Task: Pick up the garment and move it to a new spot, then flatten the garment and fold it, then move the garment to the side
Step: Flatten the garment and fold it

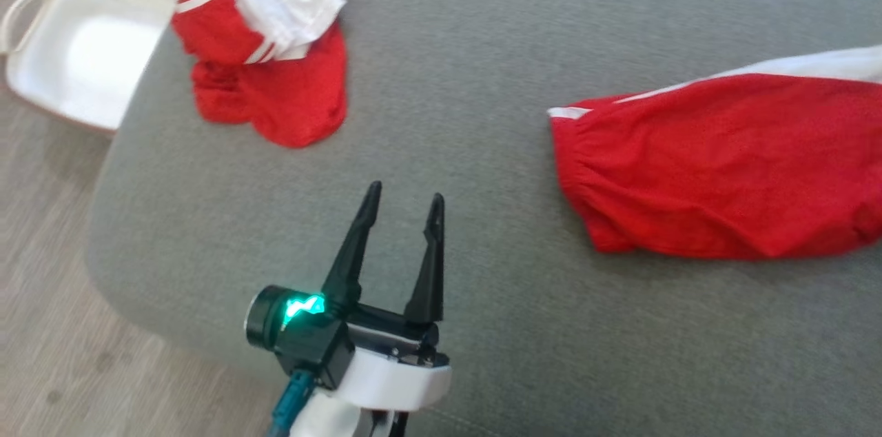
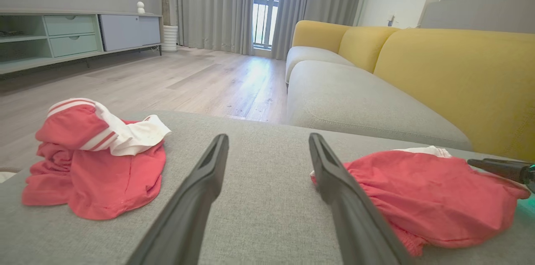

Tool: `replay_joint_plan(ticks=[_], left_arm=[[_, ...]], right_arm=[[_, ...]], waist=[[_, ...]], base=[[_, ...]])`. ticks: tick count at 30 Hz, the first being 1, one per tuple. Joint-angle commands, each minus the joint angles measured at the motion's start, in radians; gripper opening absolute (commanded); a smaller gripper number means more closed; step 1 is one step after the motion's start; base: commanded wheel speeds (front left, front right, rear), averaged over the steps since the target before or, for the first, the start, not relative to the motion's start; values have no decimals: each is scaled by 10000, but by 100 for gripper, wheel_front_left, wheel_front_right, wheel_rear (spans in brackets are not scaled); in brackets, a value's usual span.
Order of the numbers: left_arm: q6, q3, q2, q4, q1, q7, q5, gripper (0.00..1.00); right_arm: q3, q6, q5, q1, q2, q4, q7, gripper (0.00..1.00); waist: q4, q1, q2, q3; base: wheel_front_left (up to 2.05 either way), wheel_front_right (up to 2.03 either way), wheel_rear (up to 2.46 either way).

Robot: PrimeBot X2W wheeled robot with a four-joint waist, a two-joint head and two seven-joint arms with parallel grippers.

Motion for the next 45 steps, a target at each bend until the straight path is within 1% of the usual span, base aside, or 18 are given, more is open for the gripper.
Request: replay_joint_plan(ticks=[1,6,9,10,11,12,13,15,19,26,31,32,34,39,42,45], left_arm=[[79,178,-13,-354,-46,-64,-76,100],[217,19,-15,-361,-75,-64,-201,100],[254,-28,-15,-345,-107,-64,-221,100],[262,-31,-15,-338,-113,-64,-222,100],[271,-28,-15,-329,-114,-64,-217,100],[277,-22,-15,-319,-111,-64,-213,100],[274,-20,-15,-298,-104,-64,-211,100],[240,-22,-15,-249,-102,-64,-189,100],[175,-20,-16,-198,-126,-64,-110,100],[29,119,-16,-74,-184,-64,103,100],[-124,219,-16,21,-293,-64,249,100],[-170,275,-16,45,-350,-64,302,100],[-224,301,-16,71,-416,-64,337,100],[-304,329,-16,148,-495,-64,404,100],[-347,349,-16,236,-505,-64,451,100],[-383,338,-16,324,-520,-64,463,100]], right_arm=[[21,-9,-63,86,-216,8,130,100],[91,-9,61,206,-61,649,779,100],[116,-9,191,264,54,830,1071,100],[125,-9,251,282,101,832,1120,84],[154,-9,323,309,147,807,1193,42],[191,-9,396,349,185,767,1238,4],[233,-9,482,378,221,712,1290,0],[253,-9,600,360,253,593,1314,0],[131,-9,510,193,296,493,868,0],[123,-9,286,98,427,146,280,0],[125,-9,129,125,107,-40,58,0],[104,-9,20,58,-54,-56,30,0],[76,-9,-98,-15,-227,-47,-4,0],[51,-9,-358,-245,-382,-68,-116,0],[84,-9,-581,-500,-274,-272,-230,0],[79,-9,-910,-720,-126,-653,-355,0]], waist=[[255,0,0,49],[504,0,0,59],[571,0,0,54],[575,0,0,51],[566,0,0,45],[544,0,0,42],[501,0,0,33],[375,0,0,-6],[-57,0,0,-134],[-1327,0,0,-372],[-2312,0,0,-397],[-2678,0,0,-367],[-2954,0,0,-331],[-3392,0,0,-287],[-3633,0,0,-312],[-3737,0,0,-385]], base=[[0,0,0],[0,0,0],[0,0,0],[0,0,0],[0,0,0],[0,0,0],[0,0,0],[0,0,0],[0,0,0],[0,0,0],[0,0,0],[0,0,0],[0,0,0],[0,0,0],[0,0,0],[0,0,0]])
